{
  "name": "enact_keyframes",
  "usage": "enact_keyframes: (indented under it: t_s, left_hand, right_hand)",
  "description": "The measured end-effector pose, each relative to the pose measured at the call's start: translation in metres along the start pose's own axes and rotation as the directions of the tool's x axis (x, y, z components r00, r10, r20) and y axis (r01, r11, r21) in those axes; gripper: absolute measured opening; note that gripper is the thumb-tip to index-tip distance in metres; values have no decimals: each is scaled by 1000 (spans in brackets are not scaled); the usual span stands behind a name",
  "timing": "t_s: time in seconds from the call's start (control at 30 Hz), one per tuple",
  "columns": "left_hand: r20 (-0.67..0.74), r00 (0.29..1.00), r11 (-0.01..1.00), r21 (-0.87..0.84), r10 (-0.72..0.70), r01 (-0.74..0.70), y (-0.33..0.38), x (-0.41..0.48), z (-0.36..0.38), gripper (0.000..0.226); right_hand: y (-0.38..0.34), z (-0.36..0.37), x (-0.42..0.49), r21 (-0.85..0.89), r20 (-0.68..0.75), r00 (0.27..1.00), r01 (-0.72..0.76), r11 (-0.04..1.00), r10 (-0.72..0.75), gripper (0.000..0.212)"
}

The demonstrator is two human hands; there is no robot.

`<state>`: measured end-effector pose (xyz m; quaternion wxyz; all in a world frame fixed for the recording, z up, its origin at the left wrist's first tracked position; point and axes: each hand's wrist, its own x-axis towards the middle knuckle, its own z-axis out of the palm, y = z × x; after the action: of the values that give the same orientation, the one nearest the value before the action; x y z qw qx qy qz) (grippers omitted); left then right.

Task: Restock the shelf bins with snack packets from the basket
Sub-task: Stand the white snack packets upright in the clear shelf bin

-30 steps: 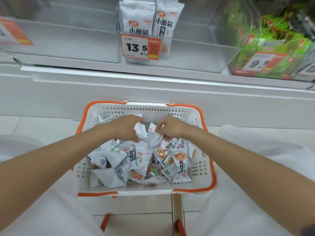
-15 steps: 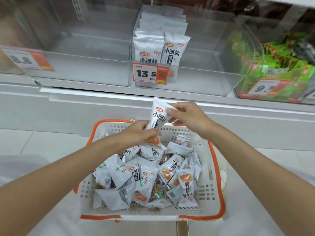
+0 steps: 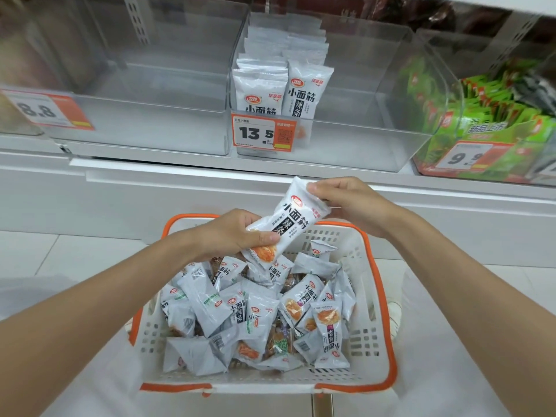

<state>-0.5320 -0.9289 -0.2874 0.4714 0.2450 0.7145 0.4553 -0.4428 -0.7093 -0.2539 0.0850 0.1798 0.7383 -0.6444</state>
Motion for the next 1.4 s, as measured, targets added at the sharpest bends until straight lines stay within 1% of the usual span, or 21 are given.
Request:
enact_keyframes:
  t_s: [0.1,0.2,0.27,0.37,0.47,0.53,0.57,0.7,0.8,0.87,0.9,0.97,1.03,1.07,1.13,1.17,1.2,1.27,1.3,1.33,1.4]
  left_hand:
    - [19,1000,999,20,24,-25,2,-2,5,15]
    - [-33,999,999,-20,32,-32,3,1,9,42]
    - [-57,998,998,-52,38,-41,4,3,13,44]
    - [-63,997,998,-41,48,-50,3,3,18,35]
    - [-99,994,998,-49,46,-51,-2,1,14,42]
    - [-121,992,996,-74,38,-47,-4,-1,11,43]
    - [-124,991,996,-77,39,-49,-4,-2,10,42]
    - [-73,996,995,-92,40,-47,-3,-3,11,40]
    - [-56,998,990,-134,39,-46,6,-1,9,41]
    - [-74,996,986,-155,54,-65,10,-1,6,39]
    - [-90,994,984,-159,64,-78,11,0,5,39]
    - [-119,989,984,-147,83,-100,12,1,5,37]
    - [-137,984,986,-108,113,-128,16,0,6,22]
    - [-133,982,985,-92,136,-149,21,-1,5,18]
    - [-118,968,974,-6,223,-225,35,-4,0,24]
    - [-137,948,957,80,288,-279,45,-4,-6,28]
    - [-189,913,928,169,362,-333,56,-3,-13,30]
    - [-373,777,859,286,508,-425,82,4,-30,34]
    - [-465,693,834,307,551,-458,95,9,-40,33]
    - [-532,616,813,338,581,-475,109,14,-50,30]
    - [-571,515,768,449,639,-456,135,24,-67,24]
  right_hand:
    - [2,13,4,-7,-114,992,45,999,-46,16]
    - [1,13,6,96,-243,968,88,991,-63,11]
    - [0,9,6,157,-265,963,95,983,-51,16]
    - [2,10,7,149,-233,972,63,987,-27,16]
    - [2,3,4,181,-112,992,-28,983,49,29]
    - [1,-4,-1,102,-36,996,-82,991,86,36]
    - [1,-5,-3,55,-23,996,-84,995,86,33]
    - [-1,-8,-5,-29,-91,996,-23,999,20,14]
    - [-5,-12,-5,-14,-118,992,33,999,-35,13]
    - [-7,-12,-5,40,-135,990,45,998,-40,15]
    - [-8,-11,-5,80,-120,992,38,996,-29,20]
    - [-10,-7,-7,149,-18,1000,-5,989,8,31]
    - [-14,2,-11,137,61,998,-17,990,9,34]
    - [-18,5,-12,123,42,999,4,992,-9,31]
    - [-35,6,-13,85,-103,989,114,990,-105,18]
    - [-47,1,-14,33,-196,961,204,978,-194,13]
    - [-62,-6,-16,-45,-292,907,303,952,-303,10]
    - [-97,-22,-23,-210,-435,741,469,858,-512,10]
    - [-113,-29,-25,-271,-460,670,520,810,-583,10]
    - [-127,-35,-24,-316,-462,623,549,774,-631,11]
    - [-142,-45,-10,-339,-457,613,550,764,-644,17]
